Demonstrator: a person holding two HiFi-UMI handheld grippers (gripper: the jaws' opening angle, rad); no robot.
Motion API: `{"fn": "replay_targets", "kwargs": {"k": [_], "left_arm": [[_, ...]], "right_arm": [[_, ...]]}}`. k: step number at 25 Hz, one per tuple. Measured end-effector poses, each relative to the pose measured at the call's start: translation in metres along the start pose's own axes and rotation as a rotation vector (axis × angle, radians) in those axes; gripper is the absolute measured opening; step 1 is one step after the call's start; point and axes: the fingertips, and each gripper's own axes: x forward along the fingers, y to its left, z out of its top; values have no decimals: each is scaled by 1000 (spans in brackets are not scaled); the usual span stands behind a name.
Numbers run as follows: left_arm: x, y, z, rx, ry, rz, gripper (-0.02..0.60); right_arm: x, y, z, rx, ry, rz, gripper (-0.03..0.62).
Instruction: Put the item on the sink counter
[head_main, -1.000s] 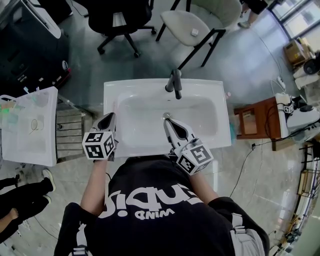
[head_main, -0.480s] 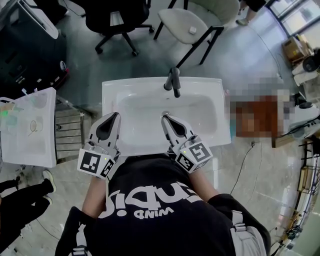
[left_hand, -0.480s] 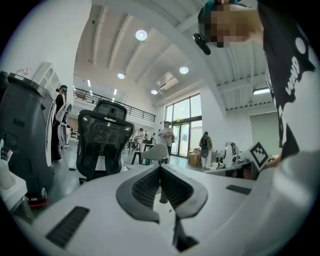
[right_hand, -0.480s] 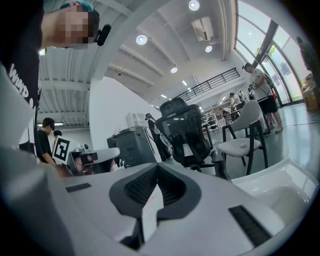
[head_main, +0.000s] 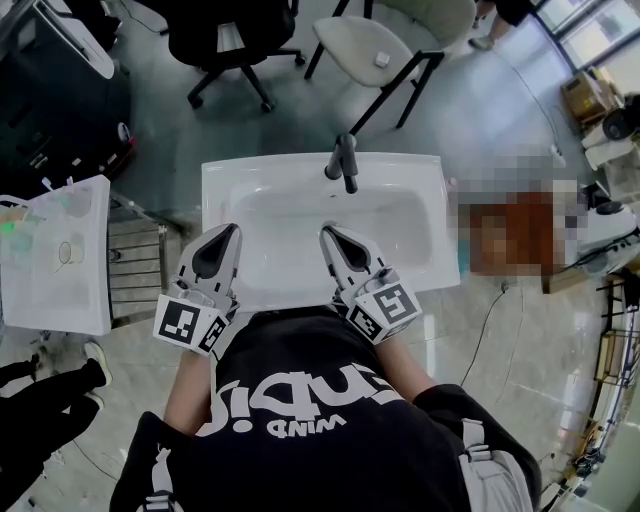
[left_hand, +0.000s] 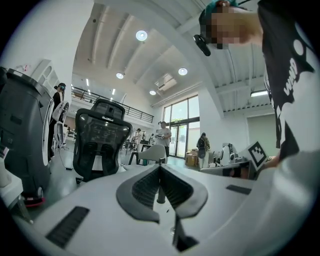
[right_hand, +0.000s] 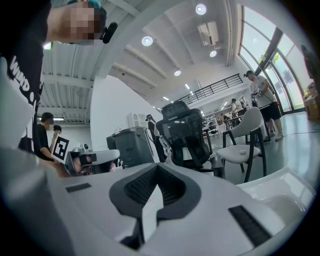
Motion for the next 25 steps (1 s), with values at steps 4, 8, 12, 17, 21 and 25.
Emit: {"fn": "replay_targets", "kwargs": {"k": [4,8,12,17,21,25], "left_arm": [[-2,-1,-3,-12,7,8,21],[-4,0,-6,-15,14,17,20],[-6,3,-8,-20,15,40,21],[-9,8,-12,-37,12,74,21],[-9,7,-13,-58,9,72,20],[-6,3,-12,-40,17,68,20]], "right_arm": [[-2,1,5,-20,-13,-4,18],[-3,0,8,-24,-23,-5,18],[-3,0,8,-26,-23,-4,18],[-4,1,7,-25,-21,-5,18],[-3,1,6,-26,-16,2,18],[-3,1,7,-28,-11,8,18]]}}
